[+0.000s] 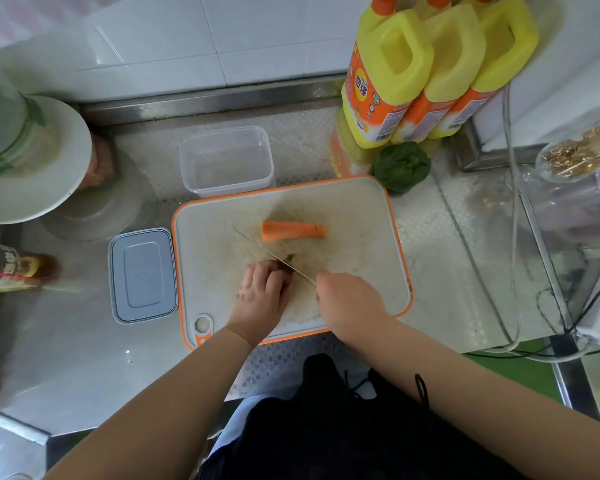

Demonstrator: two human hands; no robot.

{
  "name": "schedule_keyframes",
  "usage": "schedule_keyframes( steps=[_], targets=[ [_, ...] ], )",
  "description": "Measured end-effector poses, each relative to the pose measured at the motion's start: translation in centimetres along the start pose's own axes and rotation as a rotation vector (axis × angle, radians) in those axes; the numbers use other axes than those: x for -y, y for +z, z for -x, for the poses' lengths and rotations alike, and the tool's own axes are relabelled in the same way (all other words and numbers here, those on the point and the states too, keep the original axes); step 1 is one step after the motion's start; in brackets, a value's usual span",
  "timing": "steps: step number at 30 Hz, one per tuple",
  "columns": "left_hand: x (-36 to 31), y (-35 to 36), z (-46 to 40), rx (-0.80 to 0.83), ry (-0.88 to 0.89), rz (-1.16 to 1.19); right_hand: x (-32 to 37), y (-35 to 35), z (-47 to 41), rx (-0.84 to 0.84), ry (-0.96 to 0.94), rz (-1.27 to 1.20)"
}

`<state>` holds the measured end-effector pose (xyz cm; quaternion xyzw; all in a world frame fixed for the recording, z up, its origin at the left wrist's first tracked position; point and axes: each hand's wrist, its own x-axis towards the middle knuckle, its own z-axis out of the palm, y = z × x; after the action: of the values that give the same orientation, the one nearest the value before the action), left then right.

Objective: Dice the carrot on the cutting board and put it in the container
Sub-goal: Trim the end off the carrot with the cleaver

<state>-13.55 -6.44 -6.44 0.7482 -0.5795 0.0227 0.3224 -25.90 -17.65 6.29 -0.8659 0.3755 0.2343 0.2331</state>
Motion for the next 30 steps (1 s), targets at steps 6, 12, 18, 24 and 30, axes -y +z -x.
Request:
schedule_keyframes(
  steps=[6, 12, 18, 24, 30],
  targets=[
    [-0.1, -0.2, -0.2, 0.010, -0.014, 0.039, 0.4, 0.5, -1.9, 0.041, -0.017, 0.026],
    [-0.2, -0.3, 0.0, 0.009, 0.009, -0.001, -0.8, 1.8, -3.5, 0.071, 0.025, -0.033],
    [-1.3, -1.2, 0.6, 0.052, -0.194, 0.019, -1.4, 2.4, -3.1, 0.015, -0.017, -0.063],
    [-2.9, -2.6, 1.3, 0.120, -0.512, 0.119, -3.3, 2.6, -1.0, -0.178, -0.055, -0.194],
    [0.2, -4.9, 0.2, -0.016, -0.715, 0.090, -4.7, 2.0, -0.5, -0.404, 0.000, -0.377]
  ],
)
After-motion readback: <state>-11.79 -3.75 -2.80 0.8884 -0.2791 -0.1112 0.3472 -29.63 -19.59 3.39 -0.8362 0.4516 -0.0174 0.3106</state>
